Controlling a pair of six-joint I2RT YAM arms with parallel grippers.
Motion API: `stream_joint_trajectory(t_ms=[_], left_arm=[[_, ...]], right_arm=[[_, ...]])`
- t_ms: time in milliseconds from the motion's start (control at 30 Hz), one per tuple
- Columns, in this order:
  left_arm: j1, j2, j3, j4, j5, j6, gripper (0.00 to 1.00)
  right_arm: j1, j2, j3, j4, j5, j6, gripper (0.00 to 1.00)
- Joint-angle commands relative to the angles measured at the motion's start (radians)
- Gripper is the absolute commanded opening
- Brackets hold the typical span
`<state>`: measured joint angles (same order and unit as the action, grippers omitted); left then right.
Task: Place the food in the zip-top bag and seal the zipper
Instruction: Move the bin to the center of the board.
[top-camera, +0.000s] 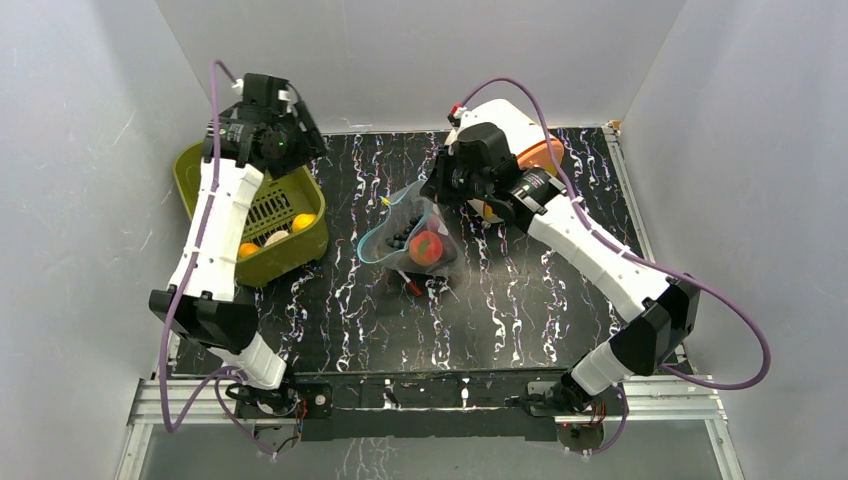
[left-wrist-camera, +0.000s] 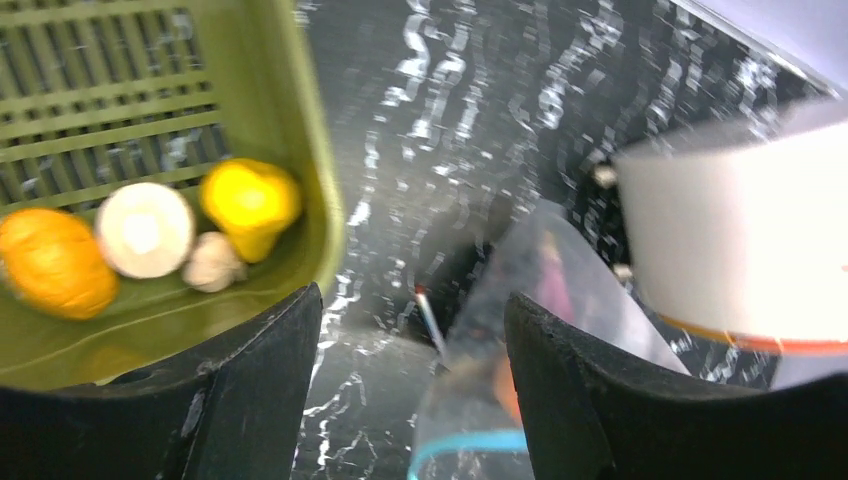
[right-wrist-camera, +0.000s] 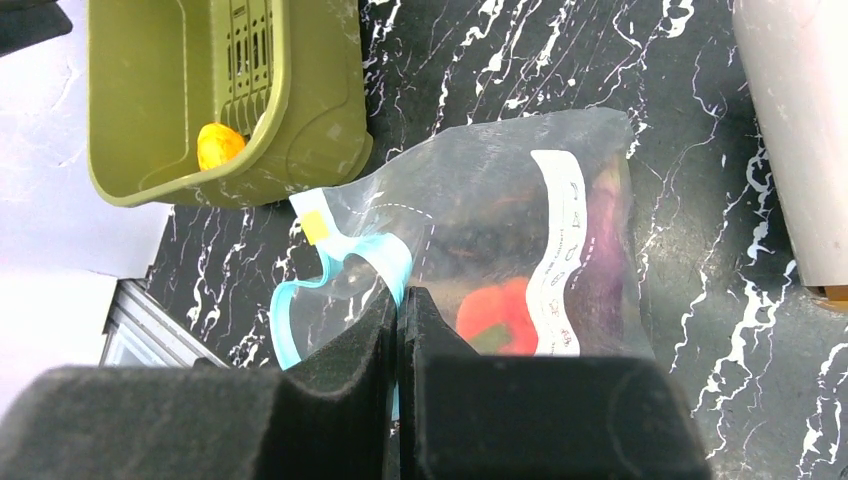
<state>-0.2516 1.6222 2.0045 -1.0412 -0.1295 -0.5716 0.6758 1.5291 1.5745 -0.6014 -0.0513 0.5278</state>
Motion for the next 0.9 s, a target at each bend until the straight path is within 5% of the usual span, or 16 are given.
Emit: stream_joint_trajectory(t_ms=[0, 333, 700, 800, 867], left_arm=[[0.116, -0.007, -0.065, -0.022, -0.056, -0.032, 0.64], [0.151, 0.154, -0.143, 0.112, -0.058, 0.062, 0.58], [0.164, 0.251, -0.207, 0.23, 0.118, 0.133, 0.42], [0.164, 0.237, -0.259, 0.246, 0.157, 0.169, 0.32], [0.164, 0.213, -0.286, 0.254, 0.173, 0.202, 0.15]], right_arm=[[0.0, -0.088, 0.039, 0.048, 0.017, -0.038, 0.0], [-0.001, -0.084, 0.072, 0.041, 0.043, -0.101, 0.0], [-0.001, -0.076, 0.098, 0.033, 0.073, -0.141, 0.0], [-0.001, -0.071, 0.104, 0.04, 0.074, -0.151, 0.0], [-0.003, -0.07, 0.108, 0.046, 0.077, -0.155, 0.0]])
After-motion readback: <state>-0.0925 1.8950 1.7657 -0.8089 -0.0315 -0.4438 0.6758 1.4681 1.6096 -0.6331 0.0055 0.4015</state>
